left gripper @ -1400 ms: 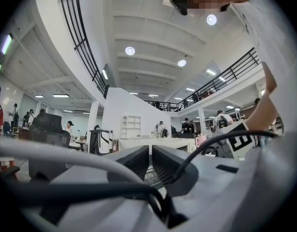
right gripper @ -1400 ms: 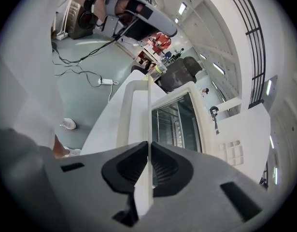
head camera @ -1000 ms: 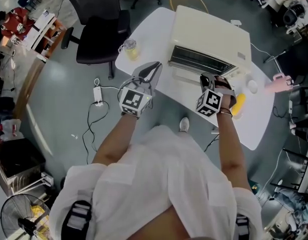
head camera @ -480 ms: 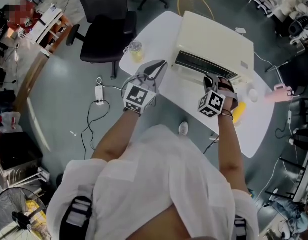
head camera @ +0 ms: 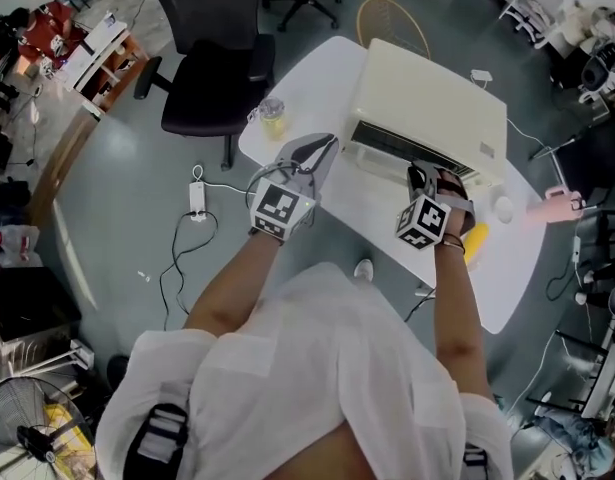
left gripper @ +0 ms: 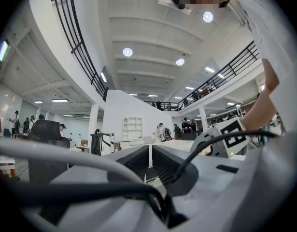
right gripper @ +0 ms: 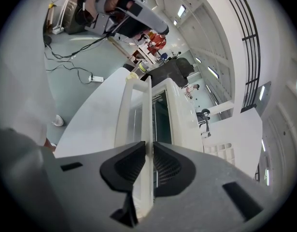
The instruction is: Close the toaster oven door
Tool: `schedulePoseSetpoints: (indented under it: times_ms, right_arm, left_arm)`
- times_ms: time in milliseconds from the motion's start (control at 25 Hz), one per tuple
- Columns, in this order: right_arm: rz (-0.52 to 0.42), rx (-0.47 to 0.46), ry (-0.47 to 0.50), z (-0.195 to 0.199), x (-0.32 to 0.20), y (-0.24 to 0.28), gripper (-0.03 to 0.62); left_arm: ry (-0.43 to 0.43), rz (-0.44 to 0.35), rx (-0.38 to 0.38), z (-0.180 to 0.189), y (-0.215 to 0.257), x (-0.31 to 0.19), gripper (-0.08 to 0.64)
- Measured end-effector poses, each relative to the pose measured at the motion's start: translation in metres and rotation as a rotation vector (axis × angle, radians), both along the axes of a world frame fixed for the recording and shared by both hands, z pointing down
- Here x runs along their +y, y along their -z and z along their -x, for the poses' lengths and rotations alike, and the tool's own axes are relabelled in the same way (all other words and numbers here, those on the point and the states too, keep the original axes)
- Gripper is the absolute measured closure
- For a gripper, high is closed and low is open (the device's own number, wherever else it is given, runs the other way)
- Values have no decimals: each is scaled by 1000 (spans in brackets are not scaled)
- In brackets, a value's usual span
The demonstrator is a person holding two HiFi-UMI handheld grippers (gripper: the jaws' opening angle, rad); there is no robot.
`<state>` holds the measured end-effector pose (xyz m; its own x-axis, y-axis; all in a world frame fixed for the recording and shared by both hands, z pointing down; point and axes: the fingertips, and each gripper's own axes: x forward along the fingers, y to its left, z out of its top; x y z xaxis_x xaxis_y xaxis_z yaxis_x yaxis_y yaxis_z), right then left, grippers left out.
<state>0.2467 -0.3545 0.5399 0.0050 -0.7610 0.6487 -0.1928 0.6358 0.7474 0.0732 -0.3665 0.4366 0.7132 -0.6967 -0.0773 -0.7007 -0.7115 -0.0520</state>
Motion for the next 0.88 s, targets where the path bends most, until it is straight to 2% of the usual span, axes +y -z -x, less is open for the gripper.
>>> schedulePoseSetpoints:
  times_ms: [360, 560, 640, 760, 880]
  right_arm:
    - [-60, 1, 17, 1, -13, 14, 483]
    - [-109, 35, 12, -17, -16, 25, 395]
    - [-117, 32, 9, -13, -17, 27, 388]
    - [-113, 9, 42, 4, -28, 22, 383]
    - [-99, 15, 35, -9, -30, 22, 380]
  left_arm:
    - [22, -15, -12, 0, 6, -11, 538]
    - [10, -4, 3, -16, 3, -15, 538]
    - [5, -2, -4, -12, 4, -12, 538]
    - [41, 6, -26, 5, 1, -15, 538]
    - [22, 22, -18, -12, -3, -18, 538]
